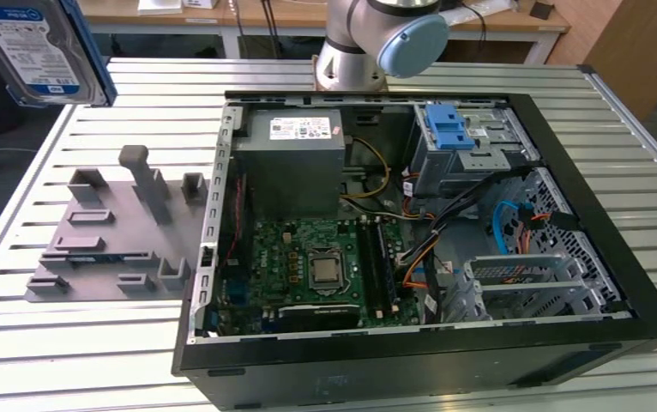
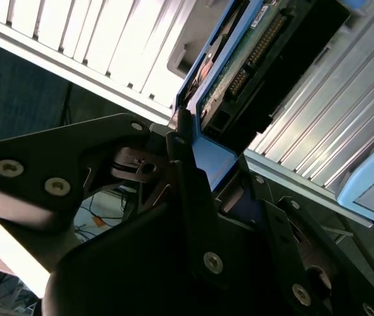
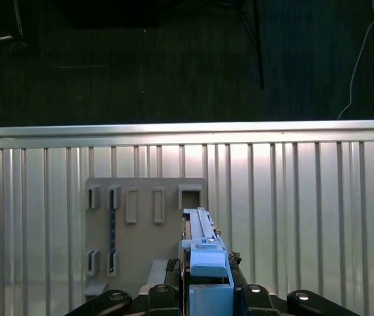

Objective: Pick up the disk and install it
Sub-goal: 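Pick up the disk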

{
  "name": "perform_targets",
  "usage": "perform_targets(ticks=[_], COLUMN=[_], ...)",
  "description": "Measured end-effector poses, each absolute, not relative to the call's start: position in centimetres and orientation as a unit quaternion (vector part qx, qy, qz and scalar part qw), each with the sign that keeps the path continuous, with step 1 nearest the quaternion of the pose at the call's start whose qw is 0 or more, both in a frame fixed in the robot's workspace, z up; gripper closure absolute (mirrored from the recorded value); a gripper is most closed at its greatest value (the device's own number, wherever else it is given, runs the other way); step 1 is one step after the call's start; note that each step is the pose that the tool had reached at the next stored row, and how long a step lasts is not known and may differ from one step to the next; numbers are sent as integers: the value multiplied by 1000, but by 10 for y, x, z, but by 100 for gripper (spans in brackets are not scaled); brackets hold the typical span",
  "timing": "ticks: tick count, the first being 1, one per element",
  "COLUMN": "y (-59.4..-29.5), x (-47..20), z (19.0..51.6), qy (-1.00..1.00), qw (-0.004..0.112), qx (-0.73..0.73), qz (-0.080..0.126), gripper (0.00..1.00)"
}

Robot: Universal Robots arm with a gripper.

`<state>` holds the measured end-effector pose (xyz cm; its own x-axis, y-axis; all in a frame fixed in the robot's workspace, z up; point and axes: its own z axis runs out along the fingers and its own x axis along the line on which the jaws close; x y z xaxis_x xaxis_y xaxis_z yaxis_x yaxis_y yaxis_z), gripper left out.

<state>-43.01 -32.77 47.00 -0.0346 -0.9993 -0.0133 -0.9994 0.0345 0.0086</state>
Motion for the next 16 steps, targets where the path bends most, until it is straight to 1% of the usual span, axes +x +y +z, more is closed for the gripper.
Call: perform_targets(ticks=[9,13,16], y=[-328,-330,-337], x=[-430,-430,-430], z=[490,491,491], qy=[719,719,719], qw=[2,2,2], qx=[-695,-695,-695], qz=[7,7,7], gripper=[64,64,64])
